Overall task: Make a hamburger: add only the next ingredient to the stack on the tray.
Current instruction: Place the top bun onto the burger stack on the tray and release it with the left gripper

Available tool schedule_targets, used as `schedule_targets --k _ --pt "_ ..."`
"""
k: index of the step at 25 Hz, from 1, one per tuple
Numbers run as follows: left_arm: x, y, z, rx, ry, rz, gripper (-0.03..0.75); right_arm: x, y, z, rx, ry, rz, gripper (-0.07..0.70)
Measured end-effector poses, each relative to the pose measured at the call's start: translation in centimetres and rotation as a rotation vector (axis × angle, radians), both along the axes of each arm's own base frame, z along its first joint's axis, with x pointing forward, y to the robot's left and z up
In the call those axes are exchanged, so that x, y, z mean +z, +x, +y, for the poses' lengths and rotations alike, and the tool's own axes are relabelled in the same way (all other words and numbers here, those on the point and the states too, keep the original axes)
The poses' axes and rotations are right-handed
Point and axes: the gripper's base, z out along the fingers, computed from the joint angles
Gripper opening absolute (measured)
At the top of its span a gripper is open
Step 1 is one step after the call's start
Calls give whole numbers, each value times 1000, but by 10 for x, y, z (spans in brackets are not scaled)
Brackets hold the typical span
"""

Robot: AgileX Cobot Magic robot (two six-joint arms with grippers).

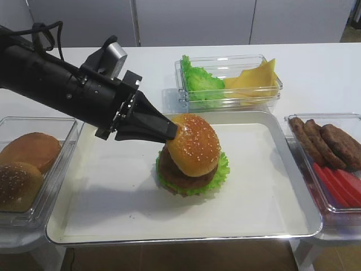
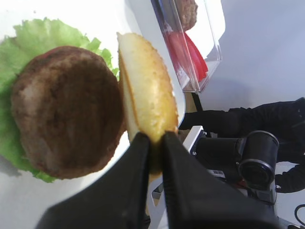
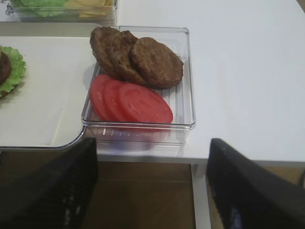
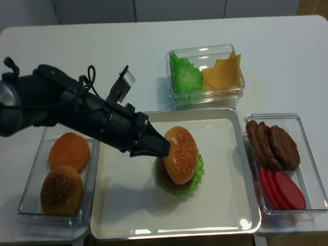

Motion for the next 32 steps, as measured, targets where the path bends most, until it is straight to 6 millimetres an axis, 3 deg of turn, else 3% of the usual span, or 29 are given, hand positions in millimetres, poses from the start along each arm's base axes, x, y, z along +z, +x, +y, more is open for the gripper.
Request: schedule_targets --k 3,13,26,32 --pt "0 0 0 -4 5 -3 85 0 0 0 0 0 0 545" --pt "-1 0 3 -9 25 -2 342 0 0 0 0 0 0 545" --pt "-5 0 8 -19 65 -3 374 0 0 0 1 -2 0 545" --pt "-5 0 8 -16 68 5 431 0 0 0 2 -4 0 545"
